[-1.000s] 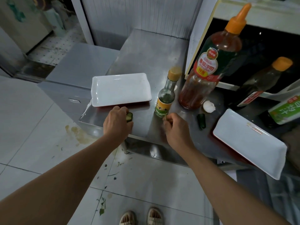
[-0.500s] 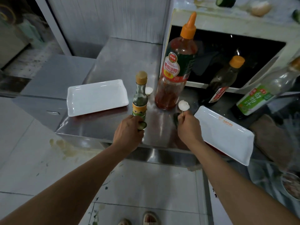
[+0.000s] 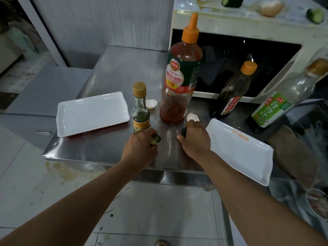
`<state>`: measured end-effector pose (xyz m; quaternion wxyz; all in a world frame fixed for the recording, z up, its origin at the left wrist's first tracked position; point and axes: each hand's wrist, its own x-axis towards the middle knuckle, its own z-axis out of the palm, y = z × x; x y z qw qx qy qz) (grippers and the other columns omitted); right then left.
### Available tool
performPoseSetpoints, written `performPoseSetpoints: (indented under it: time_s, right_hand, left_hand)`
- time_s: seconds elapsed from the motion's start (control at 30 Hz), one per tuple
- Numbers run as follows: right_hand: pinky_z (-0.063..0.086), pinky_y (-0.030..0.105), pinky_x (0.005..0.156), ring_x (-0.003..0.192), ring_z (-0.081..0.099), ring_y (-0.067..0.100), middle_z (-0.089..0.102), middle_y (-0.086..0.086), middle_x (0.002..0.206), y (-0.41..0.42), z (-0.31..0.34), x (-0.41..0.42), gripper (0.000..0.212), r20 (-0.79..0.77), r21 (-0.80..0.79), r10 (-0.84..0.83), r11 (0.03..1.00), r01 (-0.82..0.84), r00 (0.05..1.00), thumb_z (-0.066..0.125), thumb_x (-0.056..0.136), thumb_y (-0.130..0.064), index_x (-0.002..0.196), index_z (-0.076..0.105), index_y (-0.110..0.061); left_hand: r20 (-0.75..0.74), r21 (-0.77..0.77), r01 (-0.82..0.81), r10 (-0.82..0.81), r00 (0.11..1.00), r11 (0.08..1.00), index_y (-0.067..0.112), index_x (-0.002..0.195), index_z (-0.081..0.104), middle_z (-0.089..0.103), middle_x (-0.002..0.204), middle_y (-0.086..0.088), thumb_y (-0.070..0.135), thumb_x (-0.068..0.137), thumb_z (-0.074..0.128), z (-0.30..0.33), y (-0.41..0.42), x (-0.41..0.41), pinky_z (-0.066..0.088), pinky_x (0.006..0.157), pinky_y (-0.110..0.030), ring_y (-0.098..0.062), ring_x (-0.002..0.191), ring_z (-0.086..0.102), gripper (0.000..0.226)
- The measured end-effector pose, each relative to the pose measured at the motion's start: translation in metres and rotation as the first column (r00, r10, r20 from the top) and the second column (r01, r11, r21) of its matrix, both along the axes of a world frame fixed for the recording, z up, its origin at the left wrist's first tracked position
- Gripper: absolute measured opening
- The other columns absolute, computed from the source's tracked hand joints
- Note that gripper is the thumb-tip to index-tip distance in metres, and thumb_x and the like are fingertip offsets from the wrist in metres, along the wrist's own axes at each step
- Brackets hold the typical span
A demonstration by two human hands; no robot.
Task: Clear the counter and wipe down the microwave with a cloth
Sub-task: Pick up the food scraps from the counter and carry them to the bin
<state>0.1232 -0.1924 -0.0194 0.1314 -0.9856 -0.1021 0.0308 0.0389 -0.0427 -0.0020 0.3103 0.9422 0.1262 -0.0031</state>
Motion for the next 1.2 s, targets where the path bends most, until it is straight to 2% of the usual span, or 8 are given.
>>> performPoseSetpoints:
  time_s: [0.2, 0.37, 0.63, 0.83, 1.07, 1.2]
  right_hand:
    - [0.039, 0.035, 0.104, 0.123, 0.046, 0.028, 0.049, 0.013, 0.135, 0.002, 0.000, 0.001, 0.043, -0.041, -0.052, 0.034, 0.998, -0.036, 0.999, 0.053, 0.095, -0.023, 0.134, 0.042, -0.007]
    - [0.034, 0.034, 0.108, 0.128, 0.042, 0.028, 0.042, 0.015, 0.141, -0.001, 0.008, 0.002, 0.044, -0.105, 0.053, -0.012, 0.998, 0.018, 0.994, 0.051, 0.096, -0.019, 0.137, 0.040, -0.004]
    - [0.043, 0.035, 0.098, 0.117, 0.050, 0.029, 0.050, 0.014, 0.129, -0.018, 0.025, -0.001, 0.043, -0.196, 0.215, -0.041, 0.973, 0.084, 0.980, 0.054, 0.094, -0.023, 0.133, 0.045, -0.007]
    - [0.038, 0.029, 0.085, 0.110, 0.051, 0.026, 0.052, 0.013, 0.122, -0.027, 0.045, -0.006, 0.037, -0.230, 0.270, -0.052, 0.956, 0.115, 0.972, 0.052, 0.095, -0.026, 0.127, 0.049, -0.007]
    - [0.035, 0.028, 0.074, 0.102, 0.056, 0.030, 0.060, 0.016, 0.112, -0.031, 0.071, -0.016, 0.026, -0.245, 0.312, -0.089, 0.936, 0.166, 0.965, 0.049, 0.096, -0.025, 0.114, 0.051, -0.005]
    - [0.035, 0.027, 0.074, 0.103, 0.056, 0.033, 0.060, 0.018, 0.111, -0.031, 0.093, -0.024, 0.027, -0.233, 0.333, -0.093, 0.928, 0.169, 0.968, 0.048, 0.097, -0.025, 0.116, 0.049, -0.006]
  left_hand:
    - [0.002, 0.029, 0.002, -0.002, 1.000, 1.000, 0.021, 0.116, 0.058, 0.062, 0.114, -0.005, 0.017, 0.085, 0.064, 0.002, 0.001, 0.003, 0.051, 0.082, -0.035, -0.022, 0.100, 0.059, 0.032]
    - [-0.001, 0.035, 0.022, -0.022, 1.000, 0.999, 0.022, 0.116, 0.057, 0.062, 0.115, -0.004, 0.017, 0.085, 0.064, 0.004, -0.001, 0.005, 0.052, 0.085, -0.040, -0.023, 0.102, 0.058, 0.033]
    - [0.057, 0.034, 0.044, -0.046, 0.997, 0.998, 0.019, 0.115, 0.059, 0.062, 0.113, -0.003, 0.014, 0.084, 0.065, 0.015, -0.015, 0.007, 0.053, 0.085, -0.038, -0.021, 0.101, 0.059, 0.032]
    - [0.092, 0.028, 0.055, -0.057, 0.994, 0.998, 0.019, 0.111, 0.060, 0.062, 0.109, -0.003, 0.011, 0.081, 0.066, 0.027, -0.019, 0.009, 0.053, 0.084, -0.040, -0.022, 0.099, 0.059, 0.032]
    - [0.226, 0.033, 0.121, -0.126, 0.966, 0.992, 0.016, 0.094, 0.064, 0.068, 0.091, -0.005, 0.003, 0.078, 0.065, 0.048, -0.019, 0.006, 0.054, 0.073, -0.041, -0.021, 0.082, 0.062, 0.021]
    - [0.177, 0.038, 0.097, -0.102, 0.979, 0.995, 0.017, 0.099, 0.064, 0.068, 0.094, -0.004, 0.009, 0.084, 0.058, 0.071, -0.020, 0.003, 0.054, 0.077, -0.039, -0.020, 0.084, 0.062, 0.018]
